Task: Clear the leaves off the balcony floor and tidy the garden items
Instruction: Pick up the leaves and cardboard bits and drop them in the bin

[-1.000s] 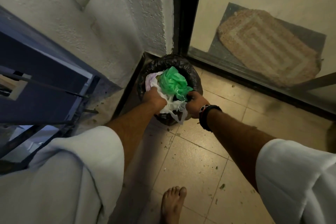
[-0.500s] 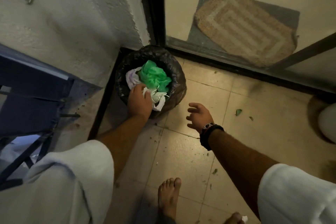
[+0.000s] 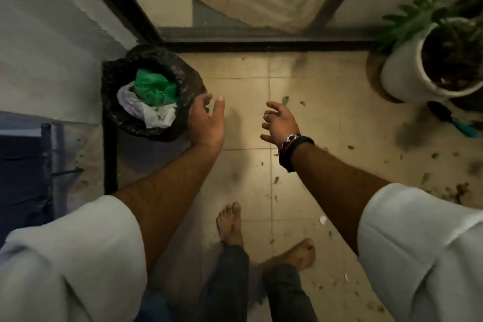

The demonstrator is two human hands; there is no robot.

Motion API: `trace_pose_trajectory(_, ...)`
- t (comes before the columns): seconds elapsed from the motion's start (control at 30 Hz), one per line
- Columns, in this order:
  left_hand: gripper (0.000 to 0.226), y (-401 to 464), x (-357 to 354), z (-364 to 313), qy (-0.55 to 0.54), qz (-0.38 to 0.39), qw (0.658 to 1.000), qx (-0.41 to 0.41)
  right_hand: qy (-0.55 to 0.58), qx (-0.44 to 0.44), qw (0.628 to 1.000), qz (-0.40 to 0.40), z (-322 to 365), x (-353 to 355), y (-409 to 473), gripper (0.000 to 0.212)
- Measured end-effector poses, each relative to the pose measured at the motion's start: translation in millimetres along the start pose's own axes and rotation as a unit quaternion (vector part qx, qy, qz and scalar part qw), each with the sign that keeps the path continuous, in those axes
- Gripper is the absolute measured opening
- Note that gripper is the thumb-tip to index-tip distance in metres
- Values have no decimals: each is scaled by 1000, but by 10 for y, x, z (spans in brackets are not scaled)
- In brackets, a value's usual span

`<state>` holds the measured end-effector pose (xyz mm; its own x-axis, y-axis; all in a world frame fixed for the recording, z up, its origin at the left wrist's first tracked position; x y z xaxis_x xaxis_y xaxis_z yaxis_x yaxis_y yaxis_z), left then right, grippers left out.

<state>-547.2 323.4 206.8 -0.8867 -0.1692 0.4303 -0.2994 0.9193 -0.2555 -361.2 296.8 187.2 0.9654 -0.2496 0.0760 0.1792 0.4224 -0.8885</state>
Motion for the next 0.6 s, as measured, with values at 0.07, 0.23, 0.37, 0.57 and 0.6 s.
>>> trace_pose_trajectory(0.07, 30, -141, -218, -80, 25, 38, 999, -13, 22, 0, 1000, -18, -72, 343, -55, 38)
trace_pose_trajectory(0.23, 33, -580, -728, -226, 89, 105, 990, -33, 75, -14, 995, -56, -397, 1237, -224, 39)
trace_pose_trajectory(0.37, 31, -1055, -1189, -389, 133, 166, 975, -70, 111, -33, 990, -84, -779, 1943, -378, 39)
trace_pose_trajectory(0.57, 33, -1897, -1909, -557, 196, 261, 940, -99, 187, -61, 973, -117, -1405, 2899, -627, 38)
trace_pose_trajectory(0.6, 33, -2037, -2025, -584, 201, 276, 934, -100, 202, -65, 970, -122, -1512, 3050, -671, 38)
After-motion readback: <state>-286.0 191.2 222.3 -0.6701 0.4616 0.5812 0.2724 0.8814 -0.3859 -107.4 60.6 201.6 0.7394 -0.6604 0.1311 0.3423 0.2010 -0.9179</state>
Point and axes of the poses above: each hand's wrist, its own y-axis towards the middle knuckle, its own x-axis out of the back of the hand, z = x × y, the point moved 5 cm from there along y, towards the middle knuckle, and after that the axes turned 10 degrees about -x, right-handed, at the moved point
